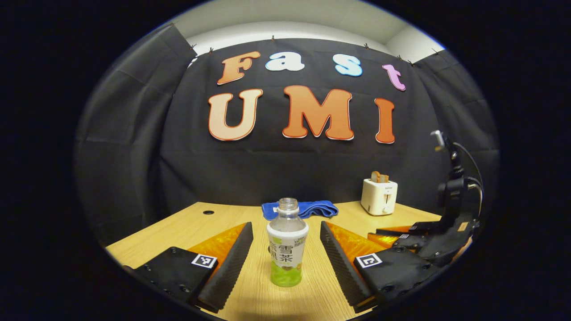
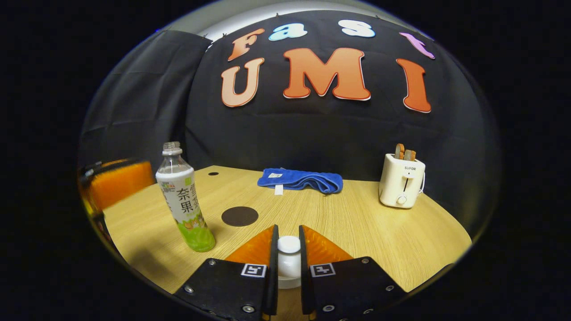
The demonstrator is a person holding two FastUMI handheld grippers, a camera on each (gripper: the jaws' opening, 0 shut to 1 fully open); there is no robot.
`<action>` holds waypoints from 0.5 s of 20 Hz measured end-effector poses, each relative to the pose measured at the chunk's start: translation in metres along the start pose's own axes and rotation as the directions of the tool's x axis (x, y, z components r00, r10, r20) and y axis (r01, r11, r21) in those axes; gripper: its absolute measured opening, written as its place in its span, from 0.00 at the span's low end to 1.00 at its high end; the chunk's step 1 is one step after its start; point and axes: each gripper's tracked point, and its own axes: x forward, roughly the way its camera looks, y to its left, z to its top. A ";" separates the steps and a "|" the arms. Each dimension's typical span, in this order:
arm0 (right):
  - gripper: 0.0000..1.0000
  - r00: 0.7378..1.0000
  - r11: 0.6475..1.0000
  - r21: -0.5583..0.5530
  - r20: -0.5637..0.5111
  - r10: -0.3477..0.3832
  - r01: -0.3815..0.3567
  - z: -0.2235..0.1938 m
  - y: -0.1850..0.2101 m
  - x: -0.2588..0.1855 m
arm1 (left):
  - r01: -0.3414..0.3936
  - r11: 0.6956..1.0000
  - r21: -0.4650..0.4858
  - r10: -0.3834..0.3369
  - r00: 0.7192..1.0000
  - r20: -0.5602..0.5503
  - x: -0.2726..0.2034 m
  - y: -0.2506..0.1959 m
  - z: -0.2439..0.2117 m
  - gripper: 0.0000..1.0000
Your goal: Open the teacup lid with one hand, grasp the water bottle and pour water into the teacup with the other hand; after pouring, place the water bottle on the coaster and then close the teacup lid.
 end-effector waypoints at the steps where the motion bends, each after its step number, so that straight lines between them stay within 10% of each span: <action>1: 0.21 1.000 1.000 0.004 0.006 -0.001 0.001 0.004 -0.002 -0.003 | -0.004 1.000 0.001 0.004 1.000 -0.017 0.005 0.000 -0.009 0.97; 10: 0.22 0.999 1.000 0.018 0.045 -0.010 0.009 0.017 -0.017 -0.025 | -0.028 0.998 0.060 0.034 0.995 -0.098 0.049 -0.001 -0.049 0.98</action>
